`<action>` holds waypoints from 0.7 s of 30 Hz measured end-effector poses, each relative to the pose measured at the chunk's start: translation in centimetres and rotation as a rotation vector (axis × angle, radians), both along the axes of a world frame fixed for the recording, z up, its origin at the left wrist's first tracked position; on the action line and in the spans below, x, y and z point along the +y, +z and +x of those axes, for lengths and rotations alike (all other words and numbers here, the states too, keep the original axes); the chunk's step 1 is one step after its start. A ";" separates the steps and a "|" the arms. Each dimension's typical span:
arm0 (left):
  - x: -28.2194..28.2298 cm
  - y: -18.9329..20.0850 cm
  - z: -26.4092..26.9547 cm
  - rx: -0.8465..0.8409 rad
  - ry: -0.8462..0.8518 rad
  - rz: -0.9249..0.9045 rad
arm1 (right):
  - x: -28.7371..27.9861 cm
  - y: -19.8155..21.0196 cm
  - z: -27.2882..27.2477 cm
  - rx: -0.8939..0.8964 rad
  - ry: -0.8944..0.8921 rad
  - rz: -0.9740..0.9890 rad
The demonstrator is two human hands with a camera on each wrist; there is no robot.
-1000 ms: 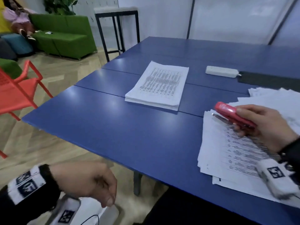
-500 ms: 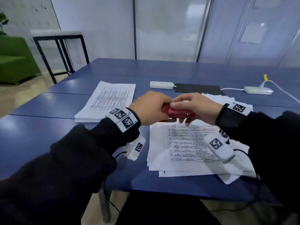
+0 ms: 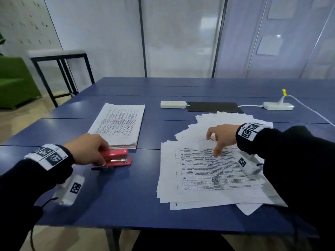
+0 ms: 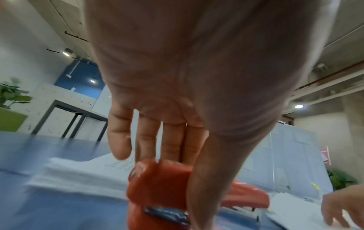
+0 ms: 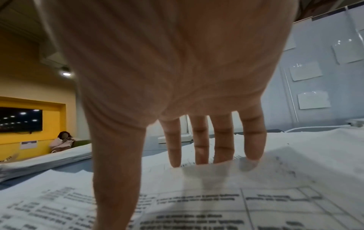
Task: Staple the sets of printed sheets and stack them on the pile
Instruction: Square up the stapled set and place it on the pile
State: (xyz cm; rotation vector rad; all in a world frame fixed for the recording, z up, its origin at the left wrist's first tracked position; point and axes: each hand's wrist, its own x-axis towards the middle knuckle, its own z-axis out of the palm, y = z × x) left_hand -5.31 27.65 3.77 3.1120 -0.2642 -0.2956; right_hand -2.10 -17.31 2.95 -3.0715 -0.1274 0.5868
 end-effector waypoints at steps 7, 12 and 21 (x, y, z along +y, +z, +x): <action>0.5 -1.1 -0.6 0.086 -0.017 -0.135 | 0.7 0.0 -0.2 0.028 0.023 -0.051; -2.2 1.1 -2.4 -0.088 -0.174 -0.354 | 0.9 0.3 -0.8 0.026 -0.012 -0.043; -9.1 -0.8 -4.8 0.007 -0.248 -0.493 | 1.9 0.6 -2.5 0.022 -0.015 -0.062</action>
